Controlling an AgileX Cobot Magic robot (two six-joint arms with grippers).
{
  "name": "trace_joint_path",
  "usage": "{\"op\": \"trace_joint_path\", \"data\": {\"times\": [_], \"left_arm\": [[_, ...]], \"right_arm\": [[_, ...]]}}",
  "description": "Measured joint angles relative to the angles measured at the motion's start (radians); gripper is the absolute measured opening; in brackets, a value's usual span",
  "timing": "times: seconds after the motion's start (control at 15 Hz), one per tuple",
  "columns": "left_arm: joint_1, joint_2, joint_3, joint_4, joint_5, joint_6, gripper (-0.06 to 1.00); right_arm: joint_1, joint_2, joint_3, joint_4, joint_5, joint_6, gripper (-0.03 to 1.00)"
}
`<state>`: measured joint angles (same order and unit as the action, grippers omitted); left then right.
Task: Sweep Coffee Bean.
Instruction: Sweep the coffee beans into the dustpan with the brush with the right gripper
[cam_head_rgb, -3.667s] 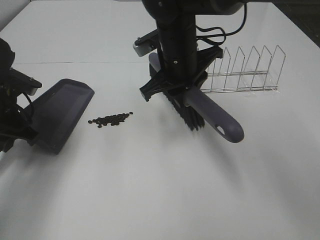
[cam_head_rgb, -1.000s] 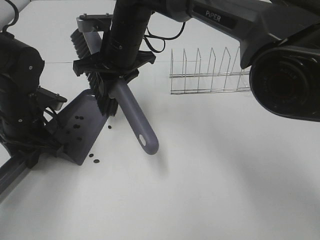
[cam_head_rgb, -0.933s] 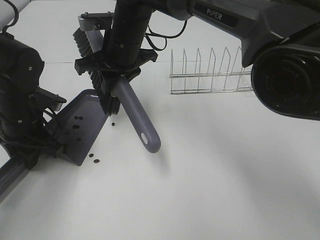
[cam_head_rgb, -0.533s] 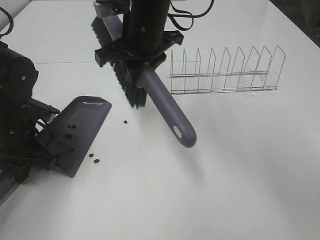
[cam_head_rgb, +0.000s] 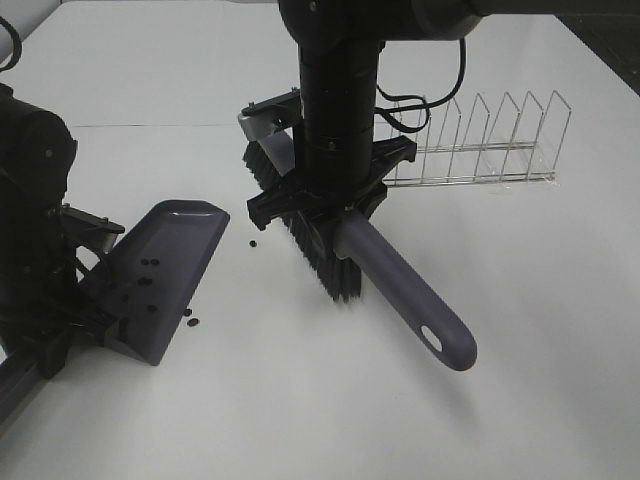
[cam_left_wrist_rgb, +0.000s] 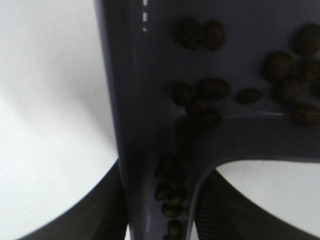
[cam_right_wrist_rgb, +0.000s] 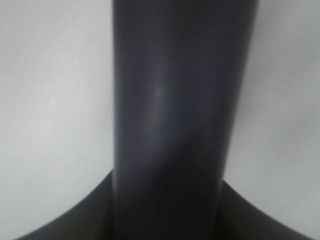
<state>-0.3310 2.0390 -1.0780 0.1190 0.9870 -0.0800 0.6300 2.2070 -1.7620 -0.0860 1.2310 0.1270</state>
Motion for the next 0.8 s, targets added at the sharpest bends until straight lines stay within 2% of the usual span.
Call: {"op": "trace_joint_path", "data": {"times": [0.2,0.33,0.53,0.8], "left_arm": [[-0.004,0.000,0.000,0.040,0.004,-0.027,0.33],[-0.005,0.000,0.000,0.102,0.007,-0.065,0.33],[-0.005,0.003,0.000,0.109,0.008,-0.073,0.33],[-0.004,0.023,-0.002,0.093,0.023,-0.044,0.33]], "right_arm": [[0.000,0.056,0.000,0.065,0.000,0.014,0.34],[0.000,0.091,-0.003,0.150,0.017,0.015,0.34],[0.004,0.156,-0.007,0.296,0.012,-0.002,0.34],[0.002,0.212,-0.022,0.509,-0.108,-0.038,0.34]]}}
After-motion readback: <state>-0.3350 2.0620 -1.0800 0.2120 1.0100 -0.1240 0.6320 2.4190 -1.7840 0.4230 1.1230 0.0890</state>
